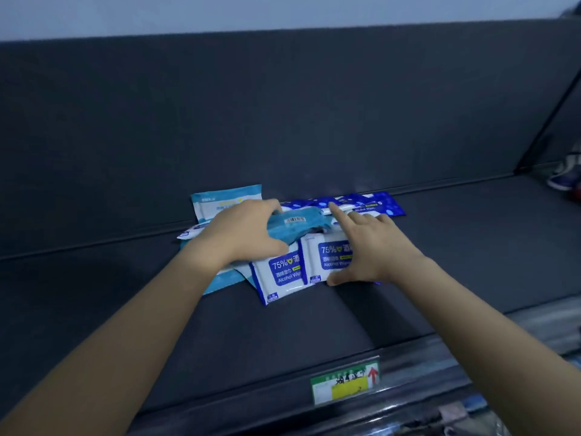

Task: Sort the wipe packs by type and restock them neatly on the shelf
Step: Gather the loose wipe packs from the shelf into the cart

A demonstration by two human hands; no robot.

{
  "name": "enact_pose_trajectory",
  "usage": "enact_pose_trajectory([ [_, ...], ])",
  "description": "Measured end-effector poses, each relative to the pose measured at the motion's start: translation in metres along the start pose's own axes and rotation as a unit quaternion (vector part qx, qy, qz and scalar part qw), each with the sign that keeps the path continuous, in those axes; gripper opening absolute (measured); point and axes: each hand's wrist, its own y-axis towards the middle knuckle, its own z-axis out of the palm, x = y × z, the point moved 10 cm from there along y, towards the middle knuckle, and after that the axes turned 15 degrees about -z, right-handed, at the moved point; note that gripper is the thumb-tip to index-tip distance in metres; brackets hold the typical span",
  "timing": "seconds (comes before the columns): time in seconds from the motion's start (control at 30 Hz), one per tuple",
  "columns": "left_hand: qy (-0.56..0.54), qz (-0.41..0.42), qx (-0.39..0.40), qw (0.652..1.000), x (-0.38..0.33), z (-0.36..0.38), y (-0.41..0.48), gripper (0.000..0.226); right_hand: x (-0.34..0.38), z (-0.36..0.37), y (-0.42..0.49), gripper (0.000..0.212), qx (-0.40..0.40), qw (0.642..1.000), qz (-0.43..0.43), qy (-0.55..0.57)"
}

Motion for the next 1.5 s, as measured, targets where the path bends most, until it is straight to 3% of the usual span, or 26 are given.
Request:
enact_pose_trajectory([
  [0.07,0.054,0.016,-0.004,0.998,-0.002,0.000,-0.002,0.046,-0.014,0.009,-0.008,0.127,0.056,0.997,0.043,0.021],
  [0.13,0.188,0.071,-0.035,0.979,-0.016,0.012,-0.008,0.051,-0.019,0.021,-0.012,0.128,0.126,0.986,0.068,0.081],
  [0.23,0.276,0.130,-0.071,0.950,-0.034,0.033,-0.015,0.059,-0.021,0.026,-0.006,0.131,0.149,0.978,0.091,0.112],
  [0.37,0.195,0.123,-0.090,0.969,-0.037,0.030,-0.012,0.058,-0.022,0.022,-0.008,0.085,0.108,0.985,0.112,0.077],
  [0.5,0.074,0.113,-0.112,0.984,-0.029,0.007,-0.015,0.043,-0.033,0.027,-0.033,0.072,0.063,0.964,0.193,0.171],
  [0.57,0.078,0.135,-0.107,0.982,-0.033,0.004,-0.022,0.045,-0.043,0.026,-0.044,0.071,0.051,0.947,0.238,0.208],
  [0.67,0.164,0.191,-0.071,0.965,-0.048,0.027,-0.037,0.051,-0.058,0.029,-0.064,0.080,0.042,0.907,0.314,0.277],
  [0.77,0.205,0.232,-0.098,0.946,-0.059,0.034,-0.049,0.059,-0.068,0.032,-0.088,0.081,-0.026,0.843,0.385,0.376],
  [0.9,0.151,0.277,-0.095,0.944,-0.074,0.040,-0.066,0.059,-0.069,0.039,-0.110,0.052,-0.114,0.750,0.433,0.487],
  [0.97,0.146,0.263,-0.039,0.953,-0.073,0.054,-0.064,0.048,-0.066,0.048,-0.114,0.042,-0.124,0.703,0.440,0.545],
  [1.03,0.182,0.222,0.031,0.957,-0.066,0.069,-0.052,0.056,-0.061,0.056,-0.117,0.032,-0.117,0.660,0.440,0.597],
  [1.13,0.235,0.184,0.092,0.950,-0.069,0.078,-0.040,0.062,-0.058,0.057,-0.121,0.032,-0.112,0.636,0.429,0.631],
  [1.23,0.270,0.190,0.075,0.941,-0.083,0.076,-0.035,0.050,-0.062,0.048,-0.128,0.028,-0.149,0.630,0.424,0.633],
  [1.3,0.258,0.200,0.068,0.943,-0.086,0.077,-0.033,0.055,-0.064,0.044,-0.135,0.026,-0.183,0.613,0.419,0.645],
  [1.4,0.180,0.205,0.035,0.961,-0.086,0.067,-0.033,0.065,-0.064,0.042,-0.146,0.027,-0.225,0.563,0.401,0.687],
  [1.5,0.001,0.182,0.009,0.983,-0.091,0.041,-0.036,0.062,-0.057,0.036,-0.158,0.022,-0.248,0.536,0.393,0.705],
])
